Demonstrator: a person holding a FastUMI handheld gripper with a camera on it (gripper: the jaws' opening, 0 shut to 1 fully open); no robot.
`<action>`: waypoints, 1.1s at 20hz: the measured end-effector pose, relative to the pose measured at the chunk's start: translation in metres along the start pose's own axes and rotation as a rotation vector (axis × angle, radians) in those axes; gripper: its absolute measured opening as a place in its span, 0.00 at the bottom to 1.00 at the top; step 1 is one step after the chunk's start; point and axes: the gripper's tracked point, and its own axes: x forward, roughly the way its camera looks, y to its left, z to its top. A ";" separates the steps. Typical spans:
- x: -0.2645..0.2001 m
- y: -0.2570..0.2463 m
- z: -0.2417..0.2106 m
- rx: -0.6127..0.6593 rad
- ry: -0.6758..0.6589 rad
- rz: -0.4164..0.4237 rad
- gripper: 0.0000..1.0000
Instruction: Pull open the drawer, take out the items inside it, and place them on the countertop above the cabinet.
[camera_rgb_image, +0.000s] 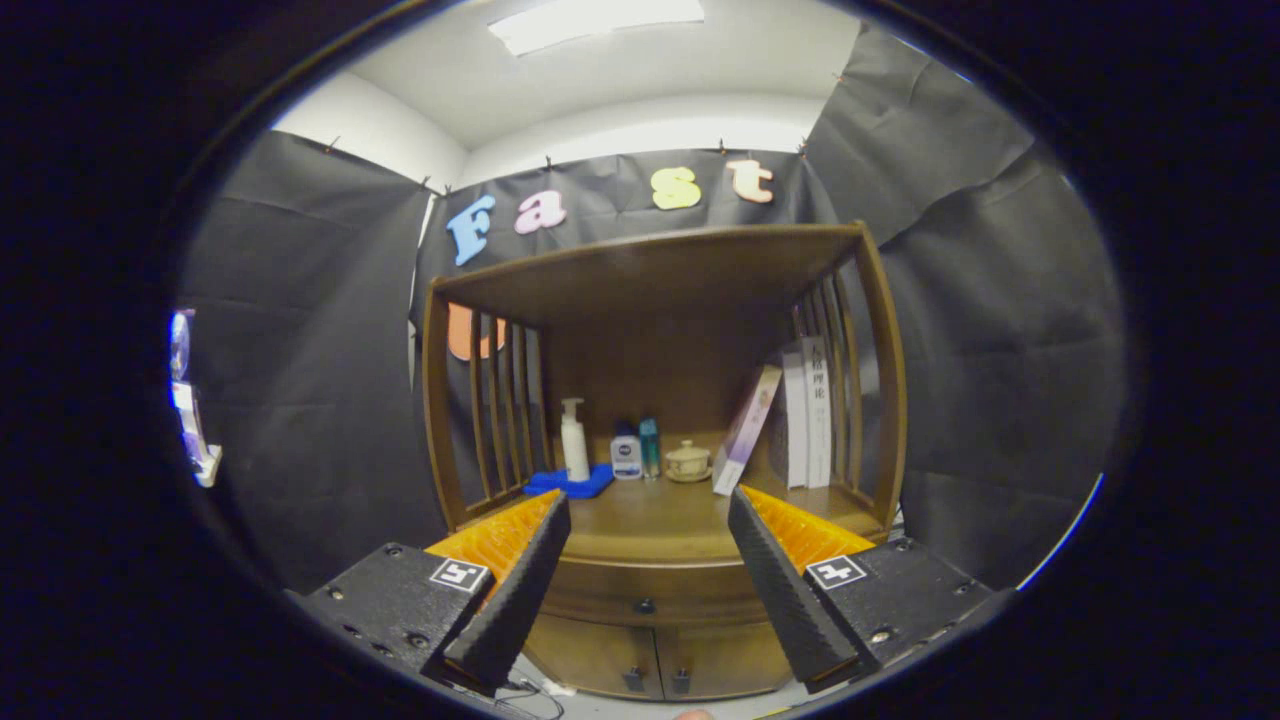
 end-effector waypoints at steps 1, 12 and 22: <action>0.006 0.003 -0.010 -0.010 0.017 0.000 1.00; 0.078 0.018 -0.110 -0.052 0.156 -0.003 1.00; 0.112 0.003 -0.169 -0.118 0.236 -0.089 0.78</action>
